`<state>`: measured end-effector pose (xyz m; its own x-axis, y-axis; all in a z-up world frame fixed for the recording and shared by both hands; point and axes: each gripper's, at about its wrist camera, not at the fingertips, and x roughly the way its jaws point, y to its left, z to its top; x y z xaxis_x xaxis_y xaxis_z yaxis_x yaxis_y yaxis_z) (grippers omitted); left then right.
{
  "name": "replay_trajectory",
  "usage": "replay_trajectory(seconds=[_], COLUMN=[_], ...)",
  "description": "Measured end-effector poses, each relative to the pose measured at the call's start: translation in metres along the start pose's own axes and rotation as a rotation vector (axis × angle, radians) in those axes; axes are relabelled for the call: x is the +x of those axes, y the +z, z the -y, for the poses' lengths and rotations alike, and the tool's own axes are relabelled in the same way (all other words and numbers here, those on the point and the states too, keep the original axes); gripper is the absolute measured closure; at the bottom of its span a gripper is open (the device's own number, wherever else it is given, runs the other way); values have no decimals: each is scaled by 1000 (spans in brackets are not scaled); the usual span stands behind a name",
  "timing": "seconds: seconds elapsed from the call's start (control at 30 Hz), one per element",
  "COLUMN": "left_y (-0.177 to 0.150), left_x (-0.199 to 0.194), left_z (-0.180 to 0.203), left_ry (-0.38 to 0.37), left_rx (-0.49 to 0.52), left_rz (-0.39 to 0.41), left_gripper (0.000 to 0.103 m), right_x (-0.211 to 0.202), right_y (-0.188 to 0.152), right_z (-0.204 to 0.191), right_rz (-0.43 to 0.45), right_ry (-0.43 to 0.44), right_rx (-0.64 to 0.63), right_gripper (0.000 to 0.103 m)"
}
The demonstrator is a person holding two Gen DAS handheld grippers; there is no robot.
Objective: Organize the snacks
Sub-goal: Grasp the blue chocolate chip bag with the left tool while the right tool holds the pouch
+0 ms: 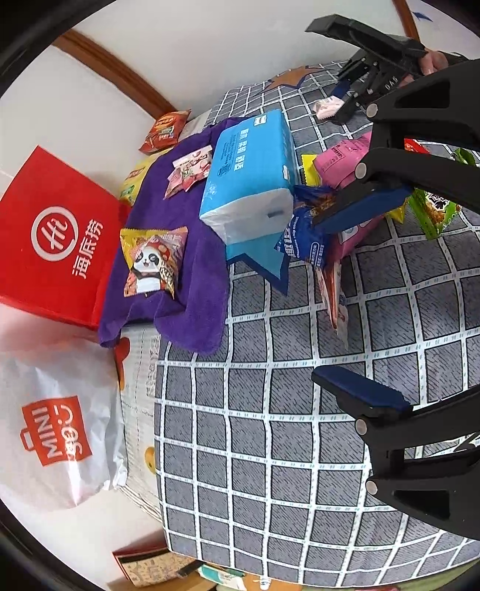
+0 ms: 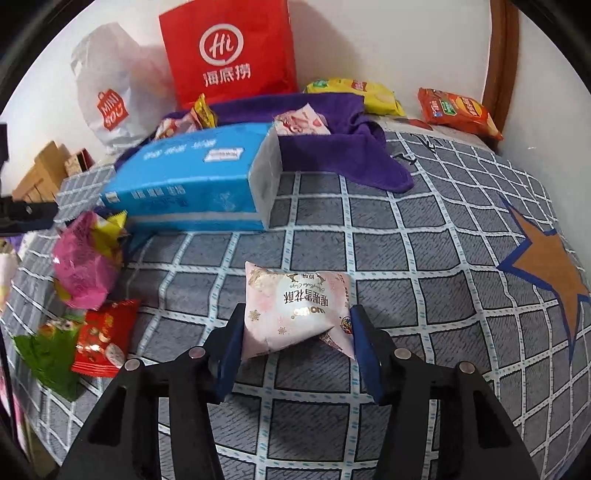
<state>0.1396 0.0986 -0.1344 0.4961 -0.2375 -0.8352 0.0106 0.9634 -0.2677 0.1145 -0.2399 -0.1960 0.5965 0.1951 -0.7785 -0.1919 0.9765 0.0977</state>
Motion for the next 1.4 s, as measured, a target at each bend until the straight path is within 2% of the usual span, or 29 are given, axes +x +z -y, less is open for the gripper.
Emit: replay_trajectory(seconds=[0.27, 0.6, 0.77, 0.9, 1.03, 1.3, 1.4], left_y=[7, 10, 8, 4, 2, -2, -1], left_x=[6, 51, 61, 57, 51, 44, 55], left_z=[23, 57, 59, 57, 50, 43, 49], left_ry=[-98, -75, -98, -98, -120, -125, -101], left_rx=[67, 194, 180, 194, 167, 164, 173], left_rz=[10, -112, -121, -104, -98, -75, -88], left_gripper=[31, 30, 34, 43, 57, 59, 53], right_x=[-18, -20, -18, -16, -15, -19, -22], right_y=[6, 3, 2, 2, 3, 3, 3], right_z=[-1, 12, 15, 15, 12, 3, 1], right_rz=[56, 38, 31, 28, 28, 38, 42], right_ry=[-11, -37, -40, -36, -29, -14, -13], right_rx=[-18, 15, 28, 27, 25, 1, -3], right_gripper=[49, 49, 49, 49, 49, 49, 49])
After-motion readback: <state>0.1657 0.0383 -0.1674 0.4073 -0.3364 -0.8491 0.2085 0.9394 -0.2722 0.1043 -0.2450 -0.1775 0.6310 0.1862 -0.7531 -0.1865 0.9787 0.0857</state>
